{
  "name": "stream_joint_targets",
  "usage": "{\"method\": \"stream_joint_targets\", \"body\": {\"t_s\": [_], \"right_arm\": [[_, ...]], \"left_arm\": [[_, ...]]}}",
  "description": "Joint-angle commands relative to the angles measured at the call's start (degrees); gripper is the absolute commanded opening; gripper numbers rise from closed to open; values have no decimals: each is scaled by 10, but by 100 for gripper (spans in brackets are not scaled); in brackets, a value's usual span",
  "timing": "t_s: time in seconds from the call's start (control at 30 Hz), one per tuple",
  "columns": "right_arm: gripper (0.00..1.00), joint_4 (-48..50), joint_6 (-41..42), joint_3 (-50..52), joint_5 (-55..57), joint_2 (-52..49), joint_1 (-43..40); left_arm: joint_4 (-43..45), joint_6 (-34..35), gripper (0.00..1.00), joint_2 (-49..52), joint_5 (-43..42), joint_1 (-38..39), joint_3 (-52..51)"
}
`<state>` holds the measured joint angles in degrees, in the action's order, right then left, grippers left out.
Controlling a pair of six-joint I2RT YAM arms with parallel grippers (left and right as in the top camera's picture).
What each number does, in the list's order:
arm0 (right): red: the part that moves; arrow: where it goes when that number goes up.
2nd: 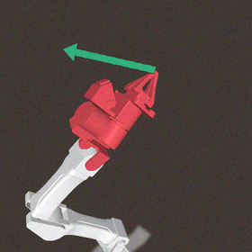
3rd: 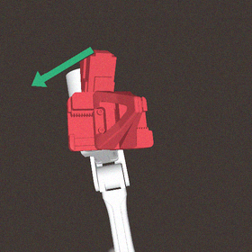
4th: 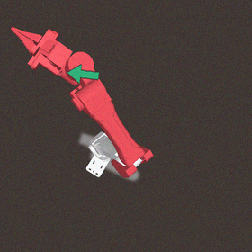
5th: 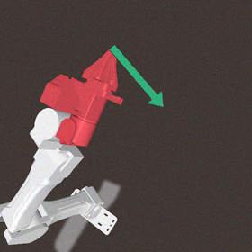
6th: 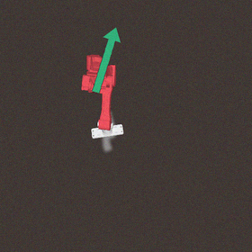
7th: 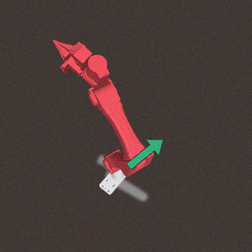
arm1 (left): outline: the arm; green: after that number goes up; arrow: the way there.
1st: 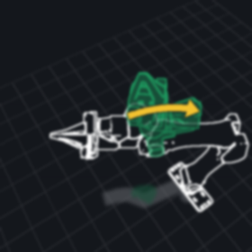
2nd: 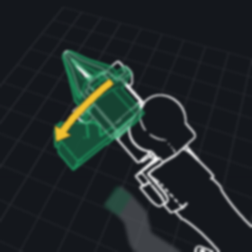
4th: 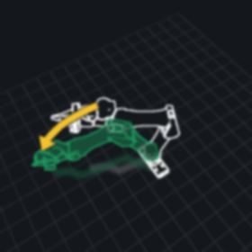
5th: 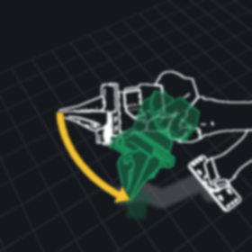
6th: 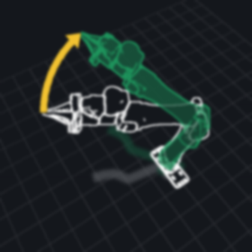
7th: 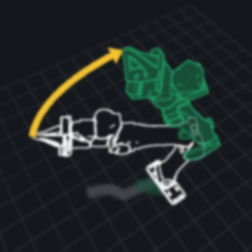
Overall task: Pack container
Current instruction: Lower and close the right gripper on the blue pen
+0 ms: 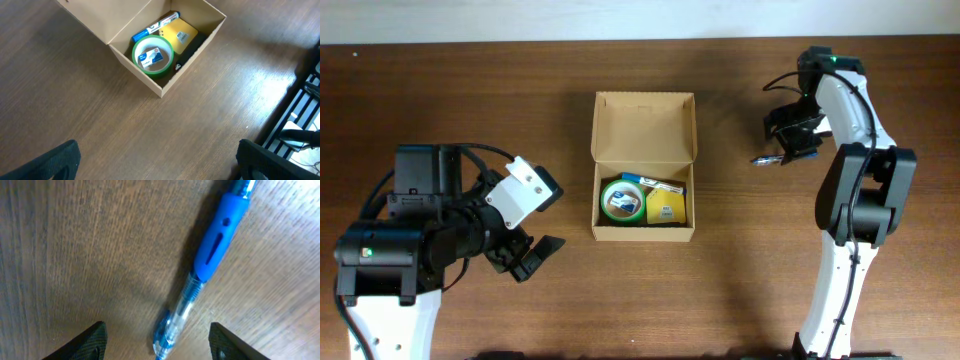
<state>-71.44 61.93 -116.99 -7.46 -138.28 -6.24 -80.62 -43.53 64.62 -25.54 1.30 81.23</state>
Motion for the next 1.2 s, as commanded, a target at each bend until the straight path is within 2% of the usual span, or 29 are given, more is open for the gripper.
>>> {"method": "stream_joint_targets", "body": {"t_s": [0.0,0.27,0.77,0.97,1.17], "right_arm": [[64,10,10,23,-1,-13,2],[53,25,16,34,3,-13,2],[4,48,16,35,4,-14,2],[4,46,7,35,-1,-12,2],[4,40,-57,34,-12,14,3]], "left_arm": [[0,-8,100,-1,-10,-3,10],[0,-8,100,-1,-10,-3,10],[0,-8,100,-1,-10,-3,10],[0,-8,100,-1,-10,-3,10],[0,-8,100,-1,-10,-3,10]]}}
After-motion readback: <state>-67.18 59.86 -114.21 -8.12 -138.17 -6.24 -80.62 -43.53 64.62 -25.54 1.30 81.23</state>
